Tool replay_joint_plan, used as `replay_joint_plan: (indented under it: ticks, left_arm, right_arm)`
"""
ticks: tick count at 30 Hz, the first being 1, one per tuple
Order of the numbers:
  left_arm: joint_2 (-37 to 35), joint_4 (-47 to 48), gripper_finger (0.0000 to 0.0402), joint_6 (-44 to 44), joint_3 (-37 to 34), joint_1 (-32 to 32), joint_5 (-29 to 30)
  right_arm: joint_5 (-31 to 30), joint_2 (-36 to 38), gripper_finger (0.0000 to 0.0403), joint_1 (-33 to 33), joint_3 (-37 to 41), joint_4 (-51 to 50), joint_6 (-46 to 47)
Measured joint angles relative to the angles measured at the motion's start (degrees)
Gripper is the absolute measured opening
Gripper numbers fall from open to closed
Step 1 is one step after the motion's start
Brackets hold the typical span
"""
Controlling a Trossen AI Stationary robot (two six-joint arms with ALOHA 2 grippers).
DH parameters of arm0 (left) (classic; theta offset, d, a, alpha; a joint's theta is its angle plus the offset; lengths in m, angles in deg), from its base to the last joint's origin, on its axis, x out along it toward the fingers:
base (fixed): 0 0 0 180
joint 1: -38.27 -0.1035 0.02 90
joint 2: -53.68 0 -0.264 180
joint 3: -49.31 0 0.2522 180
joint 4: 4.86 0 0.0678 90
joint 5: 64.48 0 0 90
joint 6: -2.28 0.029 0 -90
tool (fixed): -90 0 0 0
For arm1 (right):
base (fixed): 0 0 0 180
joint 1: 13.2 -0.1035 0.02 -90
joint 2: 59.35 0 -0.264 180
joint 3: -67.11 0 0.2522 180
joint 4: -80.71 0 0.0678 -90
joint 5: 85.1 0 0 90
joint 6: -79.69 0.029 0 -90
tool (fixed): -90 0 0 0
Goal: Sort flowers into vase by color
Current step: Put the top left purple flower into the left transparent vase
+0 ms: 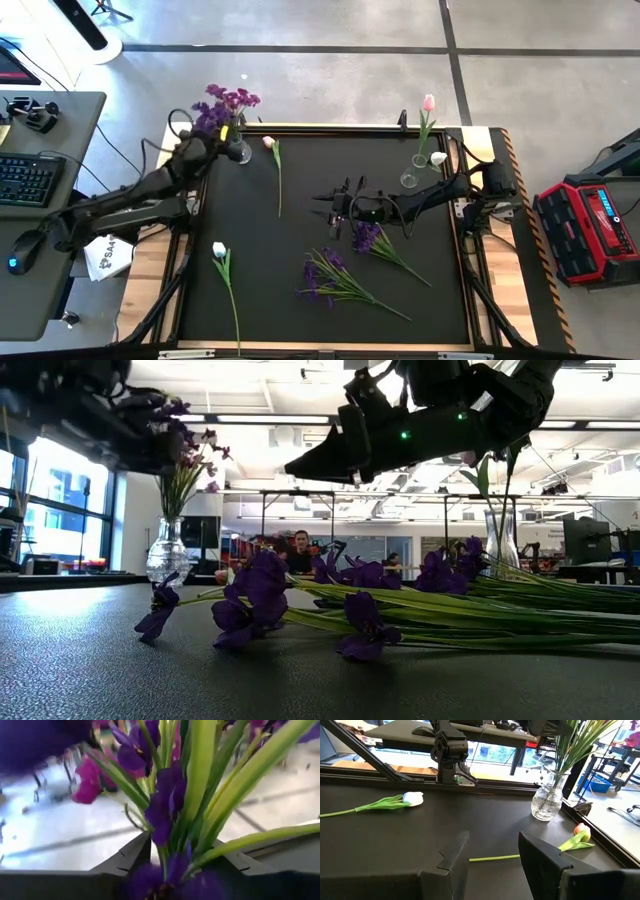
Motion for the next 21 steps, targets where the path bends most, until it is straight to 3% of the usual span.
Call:
replay_joint_plan:
  ticks: [5,8,15,21]
  left_arm:
    - [0.04,21.38,0.0167,-9.24,9.45,-0.01,-2.38]
    - [0.02,28.14,0.0168,-12.98,13.45,0.0,-3.02]
    - [0.09,27.24,0.015,-10.74,15.93,0.0,-3.05]
    - [2.07,27.43,0.007,-11.95,15.01,-0.16,-4.85]
  right_arm:
    - [0.0,0.0,0.0154,0.0,0.0,0.66,0.0]
    - [0.0,0.0,0.0154,0.0,0.0,0.77,0.0]
    - [0.0,0.0,0.0154,0.0,0.0,0.95,-0.91]
    - [-0.01,0.0,0.0154,0.0,0.0,0.93,-0.94]
